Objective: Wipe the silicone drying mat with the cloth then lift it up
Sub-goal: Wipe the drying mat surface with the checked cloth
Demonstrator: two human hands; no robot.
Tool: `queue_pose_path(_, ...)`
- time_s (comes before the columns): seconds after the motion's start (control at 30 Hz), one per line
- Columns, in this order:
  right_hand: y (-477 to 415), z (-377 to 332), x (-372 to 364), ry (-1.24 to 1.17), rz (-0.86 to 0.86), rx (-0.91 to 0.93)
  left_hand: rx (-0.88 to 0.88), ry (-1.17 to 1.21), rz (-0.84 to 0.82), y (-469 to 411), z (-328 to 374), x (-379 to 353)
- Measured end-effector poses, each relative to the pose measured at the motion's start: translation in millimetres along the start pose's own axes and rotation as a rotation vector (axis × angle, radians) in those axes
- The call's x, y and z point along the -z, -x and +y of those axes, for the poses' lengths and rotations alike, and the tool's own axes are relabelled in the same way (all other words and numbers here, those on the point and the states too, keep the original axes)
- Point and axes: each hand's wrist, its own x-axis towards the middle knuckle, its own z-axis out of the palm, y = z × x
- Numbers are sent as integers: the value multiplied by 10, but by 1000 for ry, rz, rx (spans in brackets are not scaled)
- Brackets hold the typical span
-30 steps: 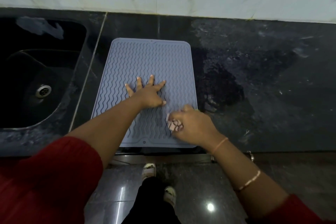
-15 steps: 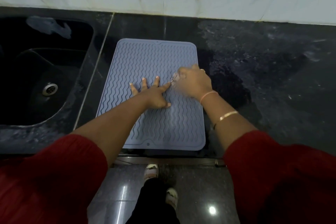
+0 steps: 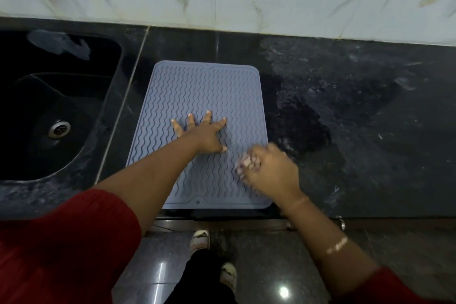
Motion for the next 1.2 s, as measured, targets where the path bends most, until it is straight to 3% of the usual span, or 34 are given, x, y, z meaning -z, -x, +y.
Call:
queue_pose_path(0.37, -2167, 15, 193, -35, 64, -174, 14, -225, -48, -43, 104, 178)
queue_pose_path(0.5, -2103, -29, 165, -4, 106, -178, -10, -288, -29, -88, 121, 251)
queue_pose_path(0.63, -1415, -19, 57, 34, 142, -106, -47, -304, -53, -175, 162, 314)
queue_pose_path(0.8, -834, 5, 15, 51, 89, -211, -49, -299, -67, -189, 191, 337)
queue_pose_path(0.97, -1458, 56, 56, 40, 191, -251, -68, -318, -70, -161, 180, 330)
queue_pose_path(1.2, -2785, -208, 169, 58, 194, -387, -61, -285, -80, -186, 178, 342)
